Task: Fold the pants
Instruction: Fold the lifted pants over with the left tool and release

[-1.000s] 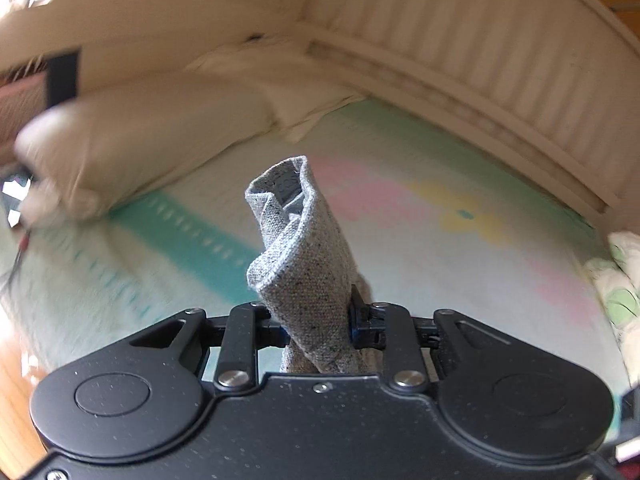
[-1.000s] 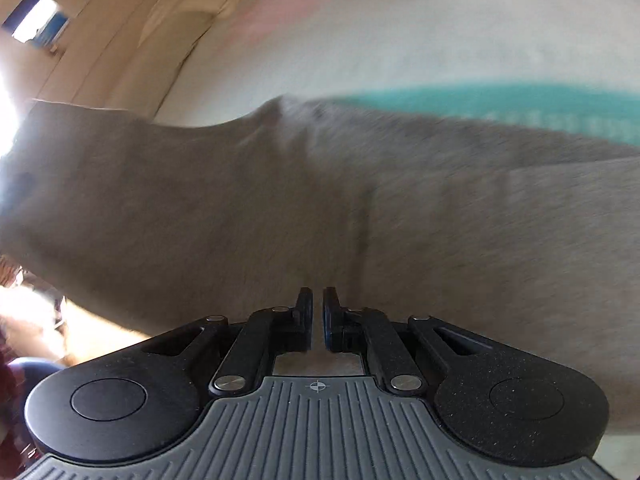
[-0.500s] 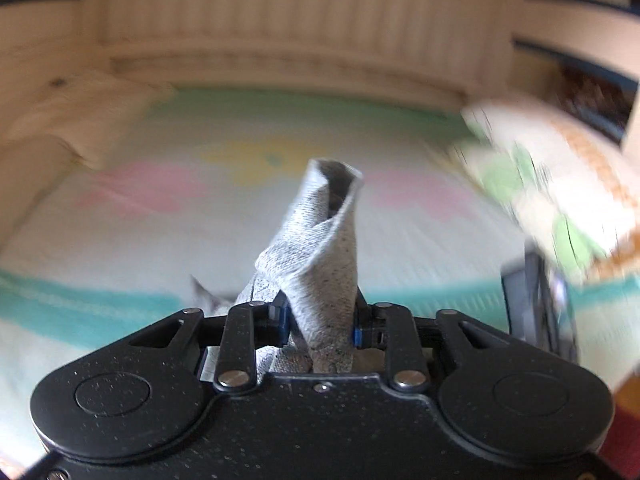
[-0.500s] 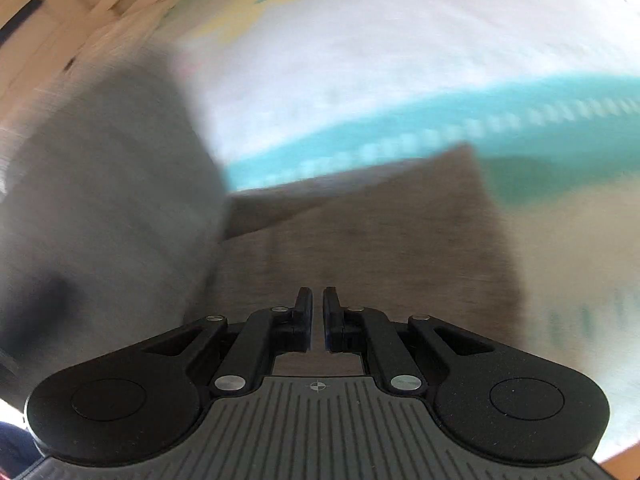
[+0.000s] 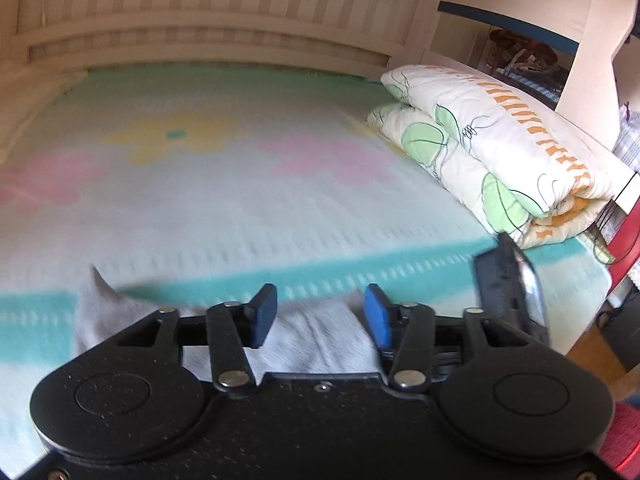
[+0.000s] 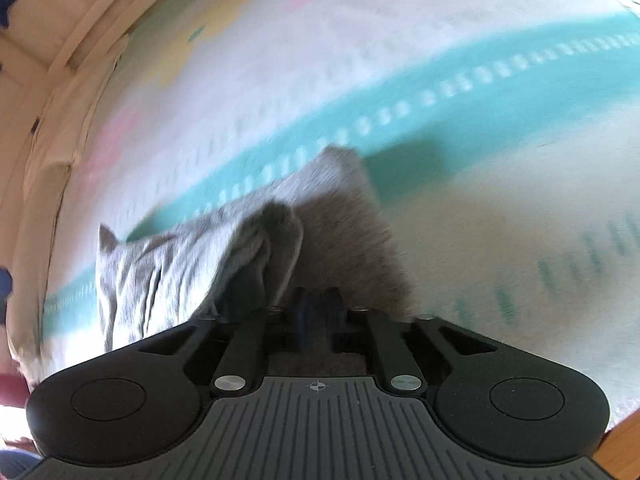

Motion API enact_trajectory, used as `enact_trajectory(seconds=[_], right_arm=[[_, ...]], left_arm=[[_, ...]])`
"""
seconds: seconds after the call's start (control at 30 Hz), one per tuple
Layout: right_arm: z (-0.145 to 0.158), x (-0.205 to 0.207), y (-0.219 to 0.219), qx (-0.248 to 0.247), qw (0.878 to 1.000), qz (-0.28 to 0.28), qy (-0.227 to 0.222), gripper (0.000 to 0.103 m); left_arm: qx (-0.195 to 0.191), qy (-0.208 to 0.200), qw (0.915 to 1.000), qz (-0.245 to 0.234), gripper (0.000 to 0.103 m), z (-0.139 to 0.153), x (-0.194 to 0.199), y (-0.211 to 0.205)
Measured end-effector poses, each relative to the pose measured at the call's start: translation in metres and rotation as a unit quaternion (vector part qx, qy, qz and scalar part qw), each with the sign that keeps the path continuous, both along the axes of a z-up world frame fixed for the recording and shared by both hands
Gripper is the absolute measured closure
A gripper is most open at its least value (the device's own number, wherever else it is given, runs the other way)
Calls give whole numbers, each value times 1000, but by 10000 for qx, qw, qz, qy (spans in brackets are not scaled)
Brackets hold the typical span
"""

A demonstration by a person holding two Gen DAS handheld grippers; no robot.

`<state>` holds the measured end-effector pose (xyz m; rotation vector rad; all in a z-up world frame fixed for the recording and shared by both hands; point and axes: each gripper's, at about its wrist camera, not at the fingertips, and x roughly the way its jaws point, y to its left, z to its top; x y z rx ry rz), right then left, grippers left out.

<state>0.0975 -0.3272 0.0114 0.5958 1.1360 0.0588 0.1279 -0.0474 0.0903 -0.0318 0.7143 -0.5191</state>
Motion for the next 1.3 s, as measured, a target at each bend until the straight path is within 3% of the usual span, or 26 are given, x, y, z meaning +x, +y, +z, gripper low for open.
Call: enact_trajectory(seconds=[0.07, 0.2, 0.33, 0.43, 0.47, 0.57, 0.63, 0.73, 0.83, 0.93, 1.03, 1.07, 1.1, 1.13, 1.2, 1.3], right_arm=[[-1, -2, -10, 50, 9998, -175, -59, 75], [6, -7, -21, 33, 9989, -372, -281, 71], [13, -14, -26, 401, 9968, -407, -567, 58], [15, -12, -23, 778, 9945, -292, -638, 47], [13, -11, -20, 835, 9942, -248, -627, 45], [6, -5, -8, 732, 9962, -49, -475, 41], [4, -4, -2, 587, 9975, 50, -382, 40], [-2, -4, 3, 627, 9976, 159, -255, 37], [-7, -3, 8, 790, 9966, 207, -146, 36], [-11, -2, 14, 785, 9963, 335, -77, 36], [-9, 0, 24, 530, 9968, 584, -89, 35], [-7, 0, 28, 405, 9965, 722, -107, 36], [-4, 0, 33, 316, 9956, 872, -159, 46], [-2, -1, 37, 287, 9942, 1013, -234, 76], [11, -5, 49, 8, 9908, 1257, -495, 90], [46, -16, 68, -396, 9749, 1796, -1256, 91]], left_arm=[[303, -46, 9995, 7, 46, 1, 8, 4], [900, 133, 9957, 169, 46, -30, 24, 27], [906, 970, 9908, 244, 46, -74, 26, 49], [929, 1606, 9826, -12, 46, -105, 17, 49], [1030, 1607, 9815, -119, 46, -109, 9, 46], [1411, 1112, 9828, -421, 46, -106, -9, 33], [1350, 1116, 9835, -442, 46, -102, -10, 32], [937, 1348, 9863, -171, 46, -96, -3, 47], [793, 1293, 9879, 311, 46, -87, 5, 66], [844, 1174, 9852, 925, 46, -81, 19, 90], [976, 1191, 9772, 1465, 46, -82, 28, 110], [983, 1245, 9741, 1610, 46, -83, 29, 120], [965, 1308, 9715, 1724, 46, -83, 32, 125], [908, 1388, 9693, 1815, 46, -87, 35, 129], [806, 1518, 9666, 1902, 46, -91, 35, 135], [796, 1581, 9649, 1939, 46, -99, 34, 137]])
